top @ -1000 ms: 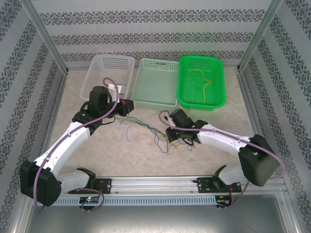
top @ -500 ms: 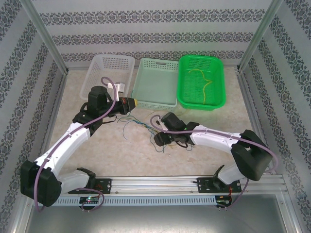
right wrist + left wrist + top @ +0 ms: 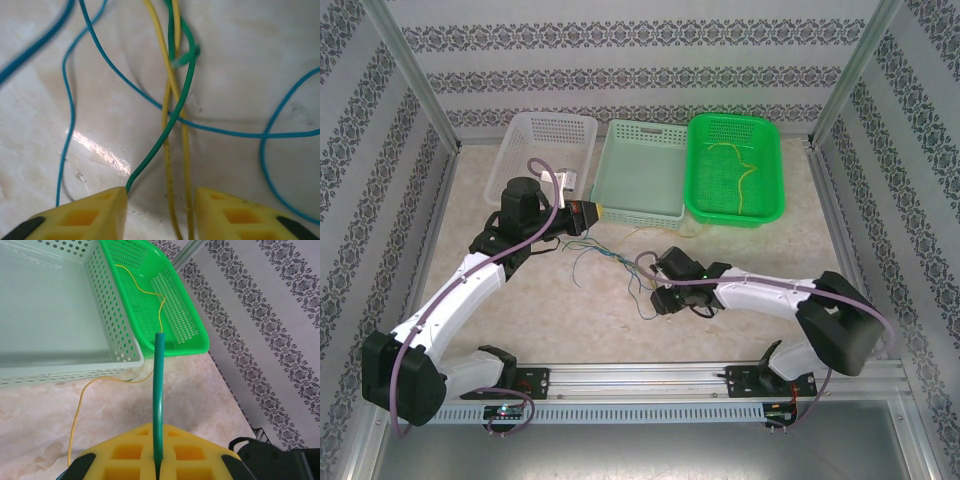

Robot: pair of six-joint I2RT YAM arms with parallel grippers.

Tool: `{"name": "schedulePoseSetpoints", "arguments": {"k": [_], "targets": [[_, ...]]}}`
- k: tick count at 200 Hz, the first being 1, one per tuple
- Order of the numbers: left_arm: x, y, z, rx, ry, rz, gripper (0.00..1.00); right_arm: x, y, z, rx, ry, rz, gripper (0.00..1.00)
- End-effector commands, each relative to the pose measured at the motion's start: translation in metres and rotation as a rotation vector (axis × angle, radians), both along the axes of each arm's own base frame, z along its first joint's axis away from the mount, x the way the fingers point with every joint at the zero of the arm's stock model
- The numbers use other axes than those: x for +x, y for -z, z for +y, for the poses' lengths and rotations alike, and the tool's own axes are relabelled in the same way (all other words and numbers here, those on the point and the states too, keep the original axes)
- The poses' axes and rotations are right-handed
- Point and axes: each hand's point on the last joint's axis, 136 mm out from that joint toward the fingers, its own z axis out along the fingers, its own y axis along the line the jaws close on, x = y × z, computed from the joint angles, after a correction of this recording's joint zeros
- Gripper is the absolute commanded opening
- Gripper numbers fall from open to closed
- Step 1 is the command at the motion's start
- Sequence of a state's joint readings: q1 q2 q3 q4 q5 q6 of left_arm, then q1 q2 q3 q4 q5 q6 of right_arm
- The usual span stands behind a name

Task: Untangle the cables

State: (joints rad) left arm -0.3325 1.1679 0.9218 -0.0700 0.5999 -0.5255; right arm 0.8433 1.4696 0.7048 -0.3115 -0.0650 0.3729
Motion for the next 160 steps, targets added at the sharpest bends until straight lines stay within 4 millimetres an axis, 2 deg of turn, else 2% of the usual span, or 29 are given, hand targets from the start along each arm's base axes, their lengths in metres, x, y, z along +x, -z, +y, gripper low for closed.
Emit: {"name": "schedulePoseSetpoints", "arguments": {"k": [1,18,74,93,118,160], "targets": [[0.001,-0.019,0.005,-0.006,-0.022,-0.064,0.0,-0.005,0.013,-0.016,-0.12,0.018,0.041,0.36],[0.001,-0.021,0.006,-0.005,-0.023,-0.069,0.0,-0.007,0.021,-0.029,-0.179,0.037,0.055,0.33],[-0.001,-0.025,0.007,0.0,-0.024,-0.074,0.0,-0.004,0.031,-0.043,-0.248,0.079,0.077,0.18],[-0.001,-0.028,0.014,0.021,-0.048,-0.084,0.0,-0.004,0.033,-0.049,-0.284,0.101,0.092,0.02],[0.004,-0.035,0.037,0.041,-0.121,-0.096,0.0,-0.004,0.029,-0.056,-0.286,0.131,0.092,0.0],[0.009,-0.059,0.094,0.084,-0.281,-0.124,0.0,-0.001,0.013,-0.078,-0.201,0.246,0.064,0.0]]}}
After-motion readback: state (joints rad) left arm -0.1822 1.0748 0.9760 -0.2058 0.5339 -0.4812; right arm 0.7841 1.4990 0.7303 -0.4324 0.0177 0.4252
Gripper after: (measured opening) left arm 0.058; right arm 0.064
